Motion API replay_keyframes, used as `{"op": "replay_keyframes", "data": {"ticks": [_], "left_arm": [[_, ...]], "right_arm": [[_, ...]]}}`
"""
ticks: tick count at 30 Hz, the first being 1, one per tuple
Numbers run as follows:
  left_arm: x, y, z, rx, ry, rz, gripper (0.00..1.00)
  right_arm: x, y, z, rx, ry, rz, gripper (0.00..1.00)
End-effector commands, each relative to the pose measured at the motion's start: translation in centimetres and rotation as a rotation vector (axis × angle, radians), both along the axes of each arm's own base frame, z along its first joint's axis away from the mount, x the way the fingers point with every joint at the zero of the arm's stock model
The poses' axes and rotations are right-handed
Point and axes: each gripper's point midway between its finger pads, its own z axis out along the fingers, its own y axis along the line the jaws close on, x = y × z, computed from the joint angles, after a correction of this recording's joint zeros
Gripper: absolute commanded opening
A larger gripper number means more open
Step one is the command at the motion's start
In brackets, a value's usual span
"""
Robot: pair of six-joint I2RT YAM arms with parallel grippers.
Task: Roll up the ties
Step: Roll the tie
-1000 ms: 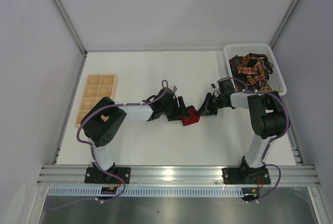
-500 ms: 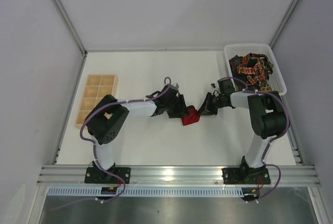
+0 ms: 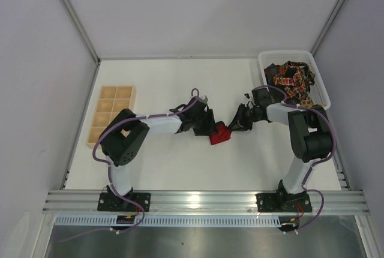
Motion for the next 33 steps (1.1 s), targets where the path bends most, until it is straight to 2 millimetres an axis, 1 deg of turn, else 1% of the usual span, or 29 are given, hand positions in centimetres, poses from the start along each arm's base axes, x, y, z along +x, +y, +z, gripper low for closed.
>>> {"op": "replay_keyframes", "data": {"ticks": [1,3,5,6,7,8,9,10,14,15,16,17,18,19,20,21,24,25,27,28,29,31,32,33], "left_arm": [[-0.9,1.4,-2.4,0.109,0.036,-0.02,0.55],[-0.8,1.4,-2.4,0.109,0.033,-0.022,0.55],[-0.9,1.5,-2.6,0.112,0.036,-0.024,0.55],[-0.9,1.5,-2.6,0.115,0.038,-0.025,0.55],[-1.0,1.4,-2.6,0.113,0.037,-0.029,0.55],[-1.0,1.5,-2.7,0.117,0.037,-0.028,0.55],[-1.1,1.5,-2.8,0.118,0.04,-0.03,0.55],[-1.0,1.5,-2.7,0.115,0.038,-0.031,0.55],[-1.2,1.6,-3.0,0.122,0.041,-0.036,0.55],[-1.2,1.6,-3.0,0.121,0.042,-0.036,0.55],[-1.2,1.6,-3.1,0.121,0.046,-0.038,0.55],[-1.2,1.6,-3.1,0.12,0.046,-0.036,0.55],[-1.2,1.5,-3.1,0.119,0.046,-0.038,0.55],[-1.1,1.4,-3.1,0.12,0.045,-0.042,0.55],[-1.1,1.4,-3.2,0.12,0.047,-0.043,0.55],[-1.1,1.4,-3.1,0.117,0.046,-0.044,0.55],[-1.1,1.3,-3.0,0.114,0.043,-0.047,0.55],[-1.0,1.2,-2.9,0.111,0.041,-0.046,0.55],[-1.0,1.1,-2.8,0.11,0.041,-0.048,0.55],[-1.0,1.1,-2.8,0.111,0.042,-0.05,0.55],[-1.0,1.1,-2.8,0.11,0.04,-0.051,0.55],[-1.0,1.1,-2.7,0.111,0.039,-0.048,0.55],[-1.0,1.1,-2.7,0.11,0.038,-0.05,0.55],[-1.0,1.2,-2.8,0.111,0.039,-0.048,0.55]], "right_arm": [[1.9,-0.3,3.0,-0.043,-0.111,-0.001,0.21],[1.9,-0.3,3.7,-0.062,-0.123,-0.006,0.28],[2.4,-0.7,4.5,-0.099,-0.148,-0.028,0.34],[2.2,-0.9,4.7,-0.122,-0.141,-0.034,0.43],[2.5,-1.4,5.2,-0.169,-0.166,-0.06,0.51],[2.8,-1.6,5.8,-0.193,-0.18,-0.074,0.61],[2.5,-2.1,5.9,-0.224,-0.159,-0.095,0.99],[2.6,-2.5,6.5,-0.236,-0.156,-0.138,1.0],[2.5,-2.6,8.4,-0.195,-0.132,-0.209,1.0],[2.8,-2.5,8.9,-0.213,-0.137,-0.235,1.0],[3.4,-3.5,9.0,-0.291,-0.149,-0.308,1.0],[2.7,-2.7,9.3,-0.297,-0.12,-0.314,1.0],[3.2,-3.0,9.8,-0.313,-0.111,-0.37,1.0],[2.3,-0.2,10.5,-0.115,-0.034,-0.366,1.0],[2.3,-0.1,10.5,-0.113,-0.033,-0.366,1.0],[2.8,0.2,11.3,-0.062,-0.043,-0.392,1.0],[3.0,0.0,11.8,-0.111,-0.088,-0.436,1.0],[3.0,-0.2,11.6,-0.133,-0.083,-0.464,1.0],[2.5,-0.4,10.6,-0.131,0.003,-0.497,1.0],[2.4,0.0,10.0,-0.084,0.063,-0.473,1.0],[2.3,0.3,9.4,-0.075,0.087,-0.461,1.0],[2.2,0.5,8.6,-0.095,0.122,-0.459,1.0],[2.0,0.7,7.8,-0.121,0.157,-0.475,1.0],[1.8,0.7,7.5,-0.142,0.176,-0.486,1.0]]}}
